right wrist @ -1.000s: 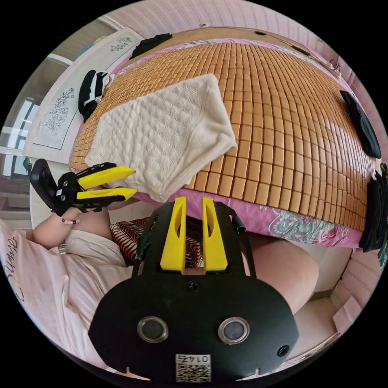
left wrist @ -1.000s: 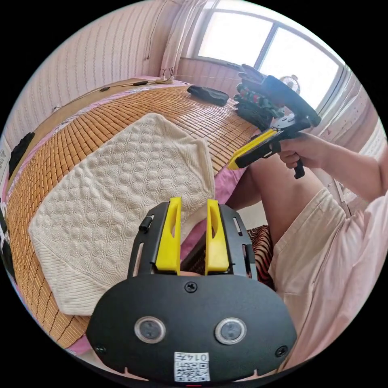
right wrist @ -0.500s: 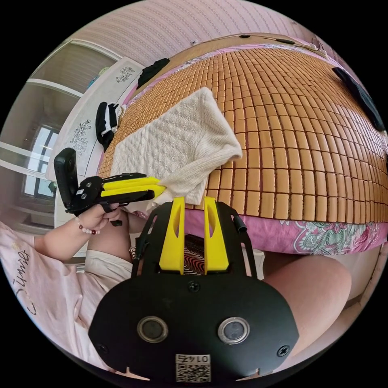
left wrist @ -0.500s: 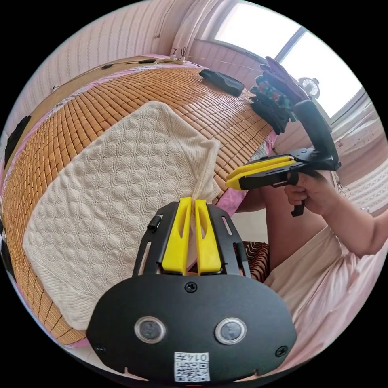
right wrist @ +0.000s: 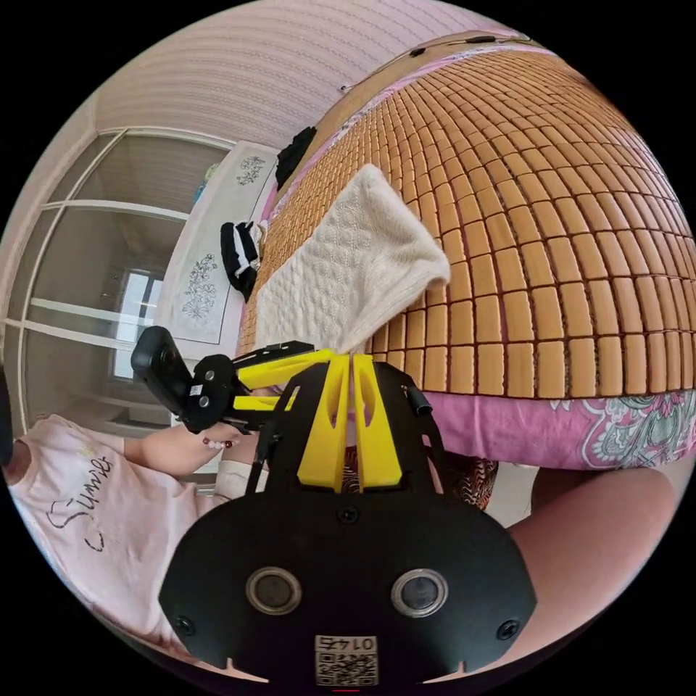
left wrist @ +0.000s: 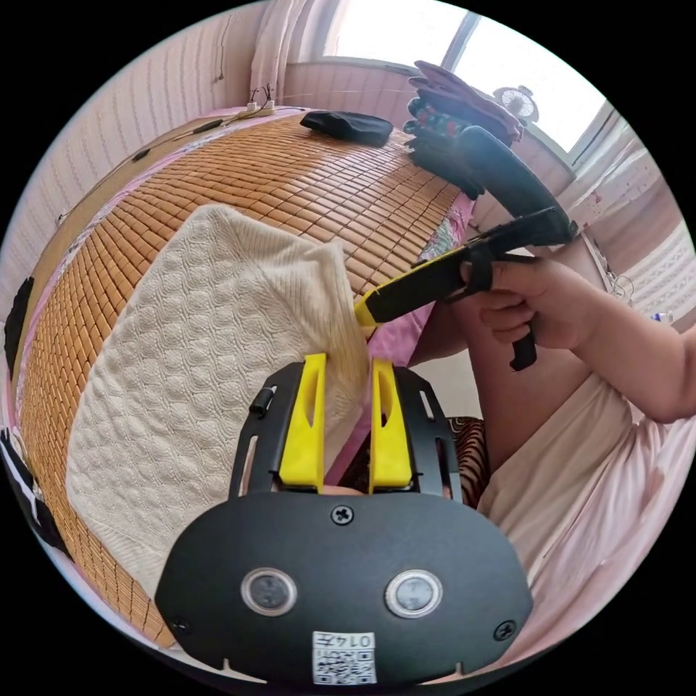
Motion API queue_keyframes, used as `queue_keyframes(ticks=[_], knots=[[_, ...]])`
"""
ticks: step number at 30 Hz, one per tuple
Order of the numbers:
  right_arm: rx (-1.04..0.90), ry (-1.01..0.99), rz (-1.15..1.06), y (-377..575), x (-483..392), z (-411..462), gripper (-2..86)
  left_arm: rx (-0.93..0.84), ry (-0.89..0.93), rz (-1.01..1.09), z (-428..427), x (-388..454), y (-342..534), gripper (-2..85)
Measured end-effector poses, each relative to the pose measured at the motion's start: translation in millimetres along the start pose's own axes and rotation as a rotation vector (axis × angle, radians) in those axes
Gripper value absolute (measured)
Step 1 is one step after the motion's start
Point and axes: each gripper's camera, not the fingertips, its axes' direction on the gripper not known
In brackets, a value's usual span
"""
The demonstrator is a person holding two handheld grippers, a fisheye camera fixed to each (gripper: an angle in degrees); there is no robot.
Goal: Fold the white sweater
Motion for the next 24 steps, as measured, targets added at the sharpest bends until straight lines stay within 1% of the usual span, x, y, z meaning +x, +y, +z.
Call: queue_keyframes(ticks=[2, 3, 5, 6, 7, 8, 9, 11, 12, 13, 15, 18, 20, 24], knots=[[-0.015, 0.025, -0.075, 3, -9, 0, 0.0, 0.014, -0.038, -0.023, -4, 3, -6, 8.6], [-0.017, 0.053, -0.129, 5, -14, 0, 0.1, 0.034, -0.104, -0.032, -10, 4, -7, 6.1], [0.019, 0.069, -0.134, 10, -10, -9, 0.4, 0.076, -0.092, -0.047, -20, 1, -4, 4.0], [0.047, 0.001, -0.088, 15, 3, -19, 0.8, 0.098, -0.052, -0.074, -26, -3, -2, 3.2], [0.089, -0.143, -0.079, 23, 18, -30, 1.4, 0.107, -0.035, -0.085, -29, -5, 0, 2.9], [0.119, -0.202, -0.07, 28, 26, -34, 1.8, 0.124, -0.022, -0.101, -35, -7, 3, 2.5], [0.174, -0.244, -0.015, 38, 41, -40, 3.0, 0.14, -0.024, -0.108, -41, -7, 5, 2.2], [0.183, -0.167, 0.067, 48, 58, -37, 7.0, 0.161, -0.028, -0.106, -49, -4, 7, 1.9], [0.162, -0.155, 0.117, 49, 71, -31, 11.5, 0.172, -0.032, -0.101, -53, -1, 8, 1.7], [0.162, -0.232, 0.149, 49, 85, -25, 13.4, 0.175, -0.034, -0.099, -54, 1, 8, 1.6], [0.184, -0.321, 0.229, 49, 107, -16, 16.6, 0.182, -0.043, -0.092, -59, 8, 9, 1.2], [0.143, -0.377, 0.332, 51, 136, 1, 19.9, 0.214, -0.059, -0.088, -71, 15, 11, 1.0], [0.136, -0.359, 0.325, 56, 143, 1, 19.6, 0.212, -0.073, -0.08, -73, 18, 10, 1.1], [0.157, -0.183, 0.261, 63, 152, -17, 16.2, 0.105, -0.076, -0.065, -42, 21, 7, 1.7]])
